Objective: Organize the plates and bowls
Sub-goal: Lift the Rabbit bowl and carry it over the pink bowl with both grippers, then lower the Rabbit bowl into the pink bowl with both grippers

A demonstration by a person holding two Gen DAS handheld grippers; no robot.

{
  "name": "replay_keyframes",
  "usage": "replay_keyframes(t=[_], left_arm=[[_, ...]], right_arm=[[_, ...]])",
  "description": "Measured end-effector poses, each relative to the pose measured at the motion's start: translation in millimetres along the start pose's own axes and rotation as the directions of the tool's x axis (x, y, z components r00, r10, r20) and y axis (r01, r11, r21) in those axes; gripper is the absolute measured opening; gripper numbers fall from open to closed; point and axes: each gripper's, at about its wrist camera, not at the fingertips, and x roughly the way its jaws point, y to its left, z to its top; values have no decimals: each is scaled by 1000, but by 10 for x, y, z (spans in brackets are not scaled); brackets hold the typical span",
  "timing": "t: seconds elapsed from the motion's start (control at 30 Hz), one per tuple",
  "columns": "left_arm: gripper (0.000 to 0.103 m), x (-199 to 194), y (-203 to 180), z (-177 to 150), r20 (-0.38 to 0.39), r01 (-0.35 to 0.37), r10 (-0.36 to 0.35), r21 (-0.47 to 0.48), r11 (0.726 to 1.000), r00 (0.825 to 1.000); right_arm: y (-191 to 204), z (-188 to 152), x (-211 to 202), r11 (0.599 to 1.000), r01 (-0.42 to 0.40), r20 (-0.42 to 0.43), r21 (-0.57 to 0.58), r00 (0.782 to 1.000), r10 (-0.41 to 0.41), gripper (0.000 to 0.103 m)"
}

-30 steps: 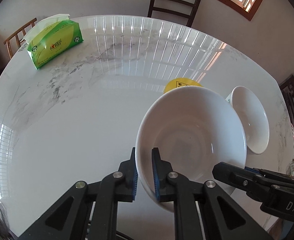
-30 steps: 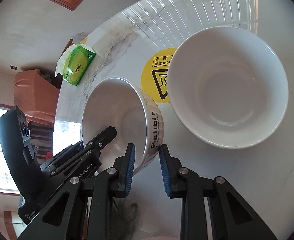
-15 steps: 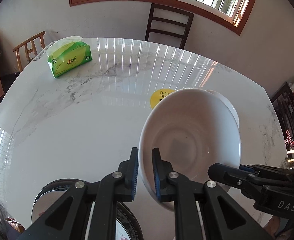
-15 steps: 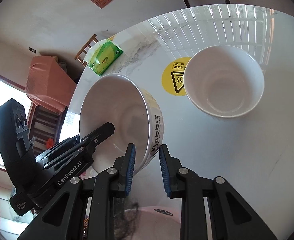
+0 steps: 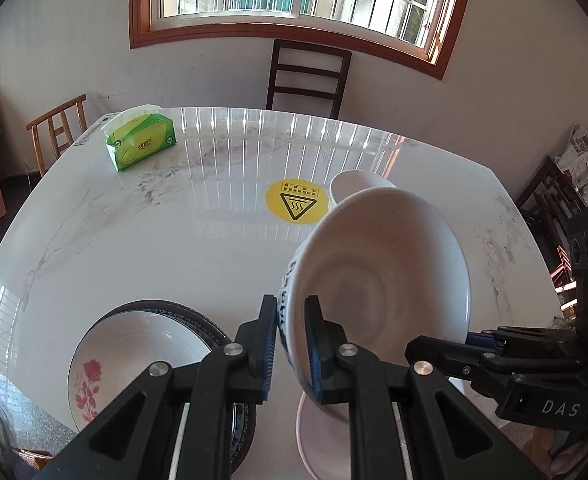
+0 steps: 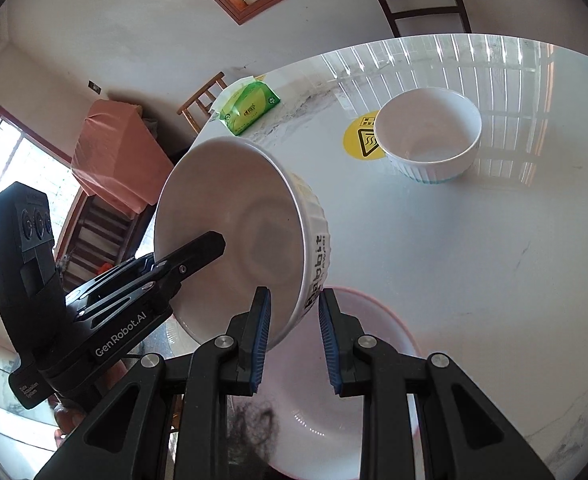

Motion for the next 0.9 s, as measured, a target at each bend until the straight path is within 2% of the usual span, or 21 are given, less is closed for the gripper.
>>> replay_keyframes(t=[0.3,0.73,0.9], left_arm=[[15,-268,-222,-291,29,12,-14,48,999,999],[15,-223,-366,-564,-16,28,-26,81,996,1000],[15,-192,-386,-613,-29,30,-27,85,996,999]], right_arm=[[-37,-349,-188,1000,-17,15,6,1000,17,24],[-160,-668,-237,999,-22,7,37,1000,22,24],[-199,-688,-223,999,-24,8,44,1000,23,24]])
